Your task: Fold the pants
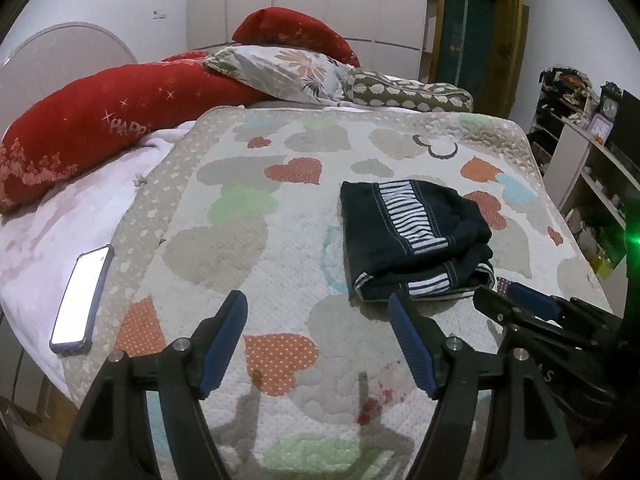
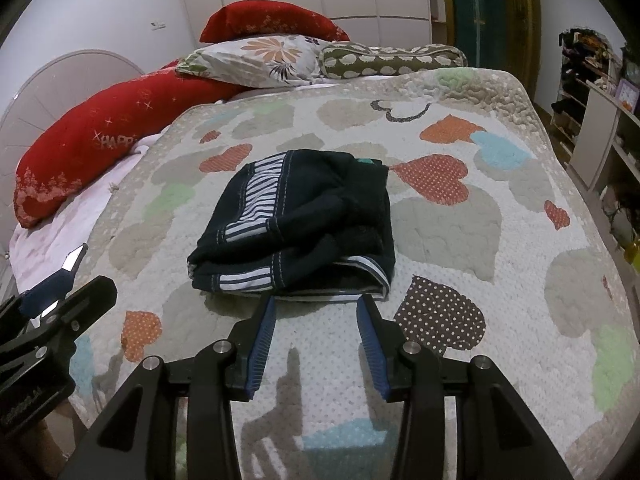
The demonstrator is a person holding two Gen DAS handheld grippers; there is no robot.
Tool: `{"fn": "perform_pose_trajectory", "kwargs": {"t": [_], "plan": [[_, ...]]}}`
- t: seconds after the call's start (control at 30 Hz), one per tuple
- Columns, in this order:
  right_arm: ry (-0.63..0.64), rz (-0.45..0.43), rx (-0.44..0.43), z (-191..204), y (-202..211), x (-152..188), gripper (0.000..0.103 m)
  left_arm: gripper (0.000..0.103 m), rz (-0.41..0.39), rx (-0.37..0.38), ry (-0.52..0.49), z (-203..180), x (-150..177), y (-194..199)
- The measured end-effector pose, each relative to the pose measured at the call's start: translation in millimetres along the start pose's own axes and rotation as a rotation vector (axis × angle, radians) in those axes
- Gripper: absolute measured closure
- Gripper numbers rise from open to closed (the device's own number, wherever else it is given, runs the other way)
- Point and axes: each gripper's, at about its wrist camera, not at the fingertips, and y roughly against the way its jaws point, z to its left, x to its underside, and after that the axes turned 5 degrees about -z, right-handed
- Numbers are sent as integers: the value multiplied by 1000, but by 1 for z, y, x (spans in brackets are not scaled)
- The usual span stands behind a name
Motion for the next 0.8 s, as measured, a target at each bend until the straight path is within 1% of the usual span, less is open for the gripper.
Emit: {"fn": "perform_pose_trajectory", "kwargs": {"t": [0.37,0.57,0.67,0.8], "plan": [[-22,24,14,-10,-8,4,58,31,43,15,3,-2,4,-11],[-10,29,23,-8,-10,4,57,30,64,26,15,1,5,-15],[0,29,28,-6,-10,4,55,30,66,26,14,1,6,-15],[18,27,37,-4,-10,5,54,30,66,26,14,1,6,-15]]}}
